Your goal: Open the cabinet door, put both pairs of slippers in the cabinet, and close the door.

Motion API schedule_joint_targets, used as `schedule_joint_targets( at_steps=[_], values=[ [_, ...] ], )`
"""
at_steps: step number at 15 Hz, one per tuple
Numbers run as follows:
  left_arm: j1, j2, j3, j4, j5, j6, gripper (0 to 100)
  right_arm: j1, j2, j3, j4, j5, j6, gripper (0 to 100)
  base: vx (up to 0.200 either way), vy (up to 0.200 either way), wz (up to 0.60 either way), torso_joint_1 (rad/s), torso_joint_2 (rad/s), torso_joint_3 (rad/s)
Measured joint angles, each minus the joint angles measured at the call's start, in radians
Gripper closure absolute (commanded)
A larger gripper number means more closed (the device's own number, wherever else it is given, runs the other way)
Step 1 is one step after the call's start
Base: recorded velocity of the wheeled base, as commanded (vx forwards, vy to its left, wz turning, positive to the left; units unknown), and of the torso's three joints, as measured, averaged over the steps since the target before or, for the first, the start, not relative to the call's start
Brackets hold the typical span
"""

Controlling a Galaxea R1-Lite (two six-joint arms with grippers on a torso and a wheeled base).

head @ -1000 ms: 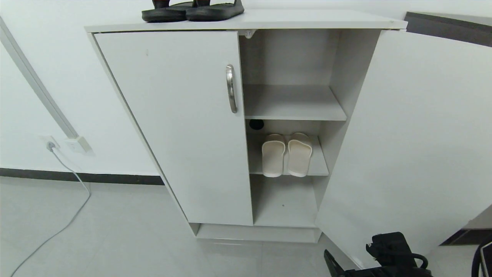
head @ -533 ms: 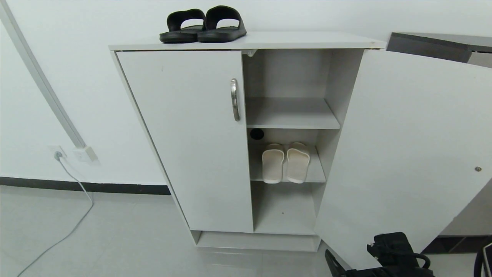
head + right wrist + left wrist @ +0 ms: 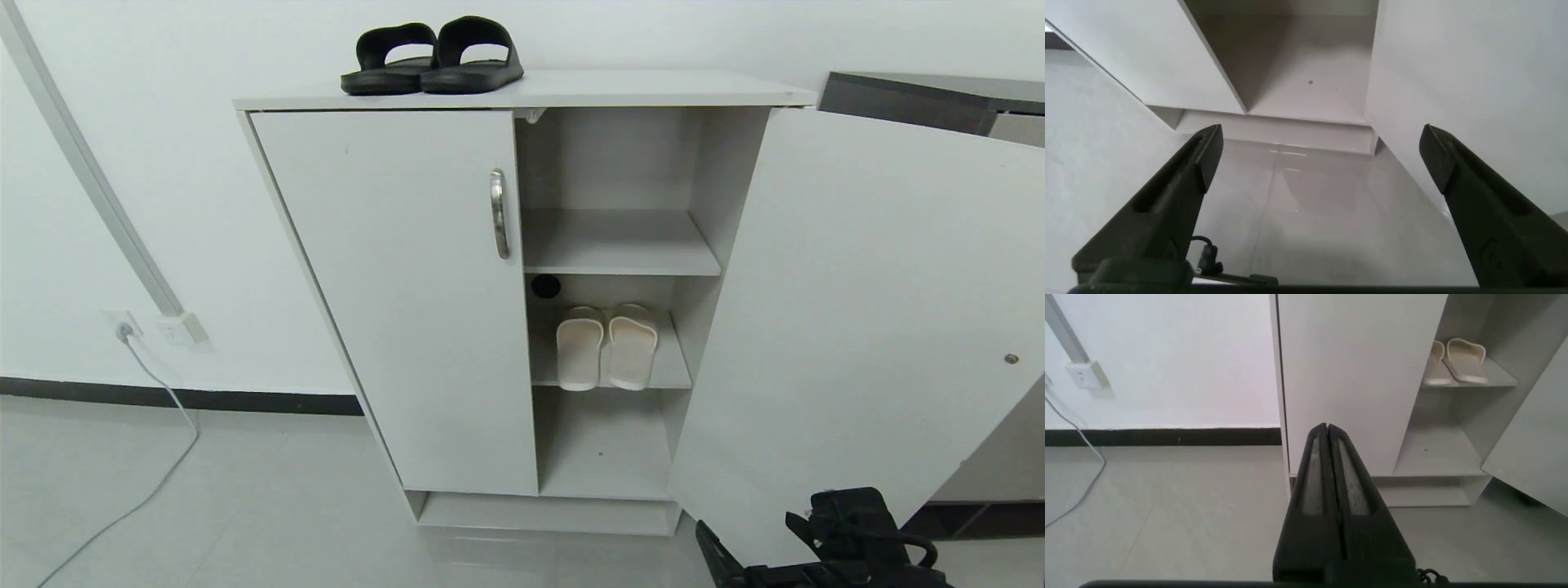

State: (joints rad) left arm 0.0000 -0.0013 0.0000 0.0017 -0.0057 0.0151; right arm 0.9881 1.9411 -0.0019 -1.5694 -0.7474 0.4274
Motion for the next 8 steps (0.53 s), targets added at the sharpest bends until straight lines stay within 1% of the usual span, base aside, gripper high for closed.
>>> schedule_joint_targets(
  at_steps=[8],
  values=[
    [0.0,0.0,0.0,0.0,0.001,-0.002,100,0.001,0.016,0.0,-0.001,-0.029,0.002,0,0.0,0.2,0.0,0.007,0.0,0.001]
  ],
)
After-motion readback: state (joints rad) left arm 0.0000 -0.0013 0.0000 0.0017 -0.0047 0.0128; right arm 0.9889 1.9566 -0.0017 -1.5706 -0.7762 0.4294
